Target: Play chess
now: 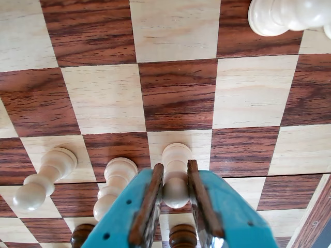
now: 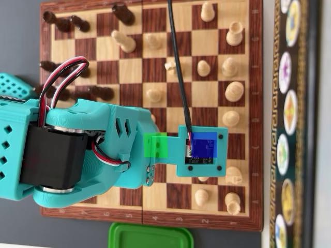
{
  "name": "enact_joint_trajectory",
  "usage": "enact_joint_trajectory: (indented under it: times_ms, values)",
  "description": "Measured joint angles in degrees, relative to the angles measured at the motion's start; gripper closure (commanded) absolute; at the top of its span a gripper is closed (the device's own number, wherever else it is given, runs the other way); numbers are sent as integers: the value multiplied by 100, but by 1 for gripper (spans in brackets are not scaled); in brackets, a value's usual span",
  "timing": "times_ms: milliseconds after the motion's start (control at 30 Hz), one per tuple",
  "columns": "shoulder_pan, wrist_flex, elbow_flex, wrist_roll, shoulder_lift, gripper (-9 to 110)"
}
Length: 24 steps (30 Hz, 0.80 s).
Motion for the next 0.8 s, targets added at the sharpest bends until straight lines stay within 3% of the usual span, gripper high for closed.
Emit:
enact_joint_trajectory:
  times_ms: [133,800]
  values:
    - [0,0,0,0,0,87]
    - [-18,0,-114,0,-9,87]
